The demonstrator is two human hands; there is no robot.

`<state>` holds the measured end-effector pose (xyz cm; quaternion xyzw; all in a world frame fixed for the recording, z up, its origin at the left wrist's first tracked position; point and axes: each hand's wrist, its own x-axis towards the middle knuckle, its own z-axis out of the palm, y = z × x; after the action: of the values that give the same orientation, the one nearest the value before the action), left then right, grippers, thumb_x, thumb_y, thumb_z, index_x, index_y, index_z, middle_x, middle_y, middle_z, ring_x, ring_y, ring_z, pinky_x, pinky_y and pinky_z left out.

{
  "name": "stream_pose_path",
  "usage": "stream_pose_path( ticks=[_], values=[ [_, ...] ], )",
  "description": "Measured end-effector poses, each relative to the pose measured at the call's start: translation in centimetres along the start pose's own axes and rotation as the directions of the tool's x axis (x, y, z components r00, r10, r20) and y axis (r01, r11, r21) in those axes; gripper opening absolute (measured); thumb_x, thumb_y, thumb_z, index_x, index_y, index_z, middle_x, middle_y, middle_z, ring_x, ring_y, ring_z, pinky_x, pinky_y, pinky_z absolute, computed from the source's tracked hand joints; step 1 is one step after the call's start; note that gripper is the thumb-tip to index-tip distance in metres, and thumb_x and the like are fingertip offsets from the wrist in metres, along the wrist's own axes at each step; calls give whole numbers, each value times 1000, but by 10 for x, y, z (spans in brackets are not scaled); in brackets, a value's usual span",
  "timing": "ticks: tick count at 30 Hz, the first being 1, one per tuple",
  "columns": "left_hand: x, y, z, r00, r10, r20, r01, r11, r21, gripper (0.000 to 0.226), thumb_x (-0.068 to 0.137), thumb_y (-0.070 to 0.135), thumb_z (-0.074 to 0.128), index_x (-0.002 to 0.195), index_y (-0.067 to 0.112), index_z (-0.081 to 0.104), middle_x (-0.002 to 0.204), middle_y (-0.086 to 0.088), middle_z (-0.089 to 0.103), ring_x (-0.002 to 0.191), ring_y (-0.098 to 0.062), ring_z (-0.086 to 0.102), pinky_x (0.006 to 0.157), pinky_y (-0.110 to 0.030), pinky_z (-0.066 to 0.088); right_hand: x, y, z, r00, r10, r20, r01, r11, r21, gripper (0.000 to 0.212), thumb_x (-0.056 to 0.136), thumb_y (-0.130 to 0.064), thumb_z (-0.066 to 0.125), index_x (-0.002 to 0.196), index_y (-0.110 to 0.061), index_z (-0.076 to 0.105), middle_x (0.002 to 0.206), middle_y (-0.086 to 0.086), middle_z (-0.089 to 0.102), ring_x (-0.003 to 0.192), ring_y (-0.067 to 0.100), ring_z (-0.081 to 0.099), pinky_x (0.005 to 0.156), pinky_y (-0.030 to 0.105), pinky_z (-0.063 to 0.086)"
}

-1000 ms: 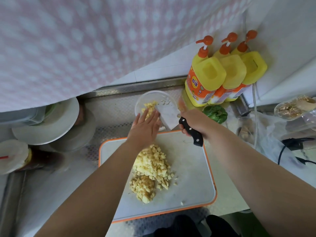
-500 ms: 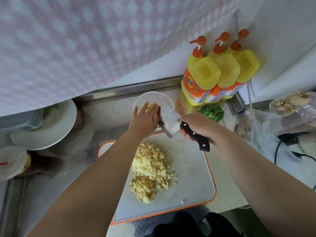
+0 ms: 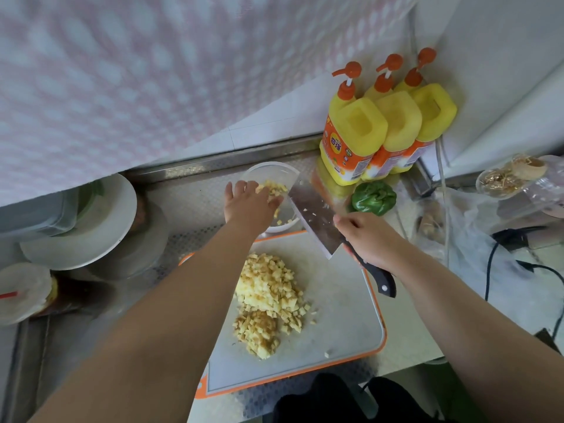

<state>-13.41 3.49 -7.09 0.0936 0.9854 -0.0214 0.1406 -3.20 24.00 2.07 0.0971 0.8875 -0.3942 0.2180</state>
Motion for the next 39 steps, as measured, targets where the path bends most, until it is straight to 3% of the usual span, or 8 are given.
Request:
stream_pose_path(
  ticks=[3, 7, 10, 14, 18, 21, 30, 39],
  values=[
    [-4, 1, 3, 998, 21, 51, -19, 998, -54, 53, 104, 45, 5, 152, 41, 28, 166, 3, -2, 152, -28, -9, 121, -49, -9, -15, 19, 6, 994, -41, -103, 37, 999, -33, 48, 92, -48, 52, 61, -14, 43, 44, -3, 50, 36, 9, 45, 50, 26, 41],
    [-5, 3, -2, 1000, 12, 26, -8, 992, -127, 66, 102, 33, 35, 158, 34, 1, 164, 3, -19, 150, -27, -18, 122, -46, -8, -34, 58, 19, 988, -38, -147, 50, 996, 79, 38, 90, -35, 61, 65, -14, 41, 48, 0, 53, 38, 13, 48, 48, 27, 43],
    [-21, 0, -1, 973, 16, -229, -101, 925, -367, 63, 96, 17, 47, 156, 21, 25, 165, -4, 13, 151, -26, 9, 123, -43, 10, -46, 89, 37, 990, 38, -137, -13, 984, 176, 33, 92, -21, 59, 67, -11, 42, 50, 0, 54, 40, 12, 46, 47, 25, 41],
    [-77, -7, 32, 739, -46, -672, -376, 799, -468, 29, 93, 13, 46, 111, 8, 68, 113, -8, 65, 104, -27, 57, 92, -41, 46, -55, 131, 66, 983, 175, -62, -153, 954, 256, 26, 94, -15, 57, 74, -1, 47, 53, 4, 55, 42, 16, 45, 49, 29, 40],
    [-110, -12, 82, 950, 53, -307, -209, 840, -501, 51, 96, 44, 35, 133, 18, 59, 138, -2, 55, 129, -27, 47, 110, -47, 36, -56, 148, 93, 963, 269, -1, -255, 916, 311, 26, 95, -15, 55, 74, -4, 43, 52, 6, 54, 43, 19, 44, 49, 32, 38],
    [-111, -15, 105, 998, 9, -63, -40, 857, -514, 64, 94, 56, 21, 148, 27, 41, 158, 6, 32, 148, -17, 18, 122, -42, 12, -49, 142, 109, 954, 300, 4, -292, 923, 253, 26, 95, -20, 53, 77, -3, 45, 51, 3, 56, 39, 15, 45, 44, 25, 38],
    [-111, 2, 114, 982, -179, -57, 89, 709, -699, 41, 105, 29, 38, 145, 23, 47, 152, 3, 41, 142, -19, 27, 120, -41, 13, -13, 82, 135, 931, 315, 184, -335, 937, 95, 14, 100, -30, 43, 100, -17, 49, 68, 8, 63, 51, 18, 55, 46, 24, 44],
    [-117, 6, 115, 976, -209, -62, 86, 628, -774, 43, 106, 26, 33, 148, 18, 43, 153, 2, 39, 143, -18, 28, 121, -39, 17, -2, 68, 141, 886, 307, 348, -358, 929, 92, 46, 102, -27, 43, 144, -13, 34, 74, 4, 61, 52, 14, 51, 45, 21, 41]
  ],
)
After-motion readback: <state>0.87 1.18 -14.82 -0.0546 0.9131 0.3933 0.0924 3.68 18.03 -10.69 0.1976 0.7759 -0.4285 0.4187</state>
